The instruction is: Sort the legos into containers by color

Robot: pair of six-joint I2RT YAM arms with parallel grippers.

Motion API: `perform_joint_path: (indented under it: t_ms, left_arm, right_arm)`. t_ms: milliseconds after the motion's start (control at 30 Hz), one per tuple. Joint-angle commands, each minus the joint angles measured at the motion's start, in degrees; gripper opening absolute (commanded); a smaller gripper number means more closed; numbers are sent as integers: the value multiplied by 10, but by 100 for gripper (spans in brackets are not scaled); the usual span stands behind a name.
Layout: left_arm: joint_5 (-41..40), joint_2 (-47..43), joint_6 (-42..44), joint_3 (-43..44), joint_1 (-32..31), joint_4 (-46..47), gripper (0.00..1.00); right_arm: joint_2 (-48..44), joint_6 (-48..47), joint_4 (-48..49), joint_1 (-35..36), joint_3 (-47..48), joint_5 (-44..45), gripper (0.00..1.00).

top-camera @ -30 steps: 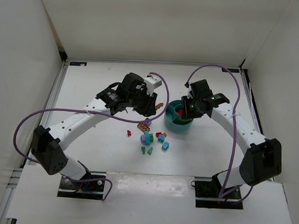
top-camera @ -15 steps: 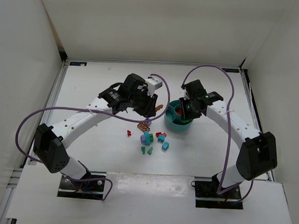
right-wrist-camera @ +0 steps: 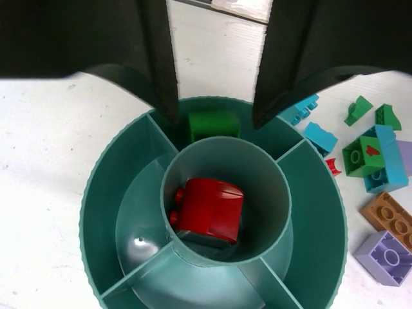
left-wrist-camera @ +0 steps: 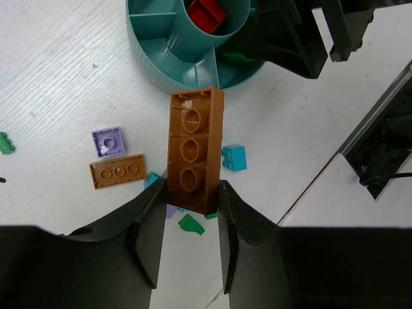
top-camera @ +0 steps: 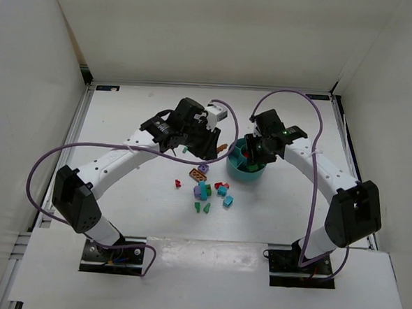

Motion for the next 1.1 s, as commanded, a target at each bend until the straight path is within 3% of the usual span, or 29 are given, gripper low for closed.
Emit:
perform_joint_path:
  t_ms: [0, 133, 333, 500, 633, 867, 1067]
  left_arm:
    - [18, 10, -3, 29, 4, -17, 2]
    - [20, 16, -4, 41, 4, -24, 2]
    - [23, 44, -4, 71, -2, -54, 2]
    - [8, 126, -13, 190, -10, -167, 2]
    - [-14, 188, -34, 311, -13, -296, 2]
    - [-36, 271, -40, 417, -25, -402, 2]
    - [-3, 314, -40, 459, -27, -399, 2]
  right_arm:
    - [-19, 4, 21, -10, 6, -24, 55]
    - [-30, 7, 30, -21, 0, -32, 62]
    - [-66, 19, 35, -35, -16, -28, 62]
    - [-147, 58, 50, -75, -54, 40, 62]
    - [-236, 69, 67, -124, -86, 25, 62]
    - [-289, 72, 80, -145, -114, 29, 63]
    - [-284, 73, 76, -145, -114, 29, 63]
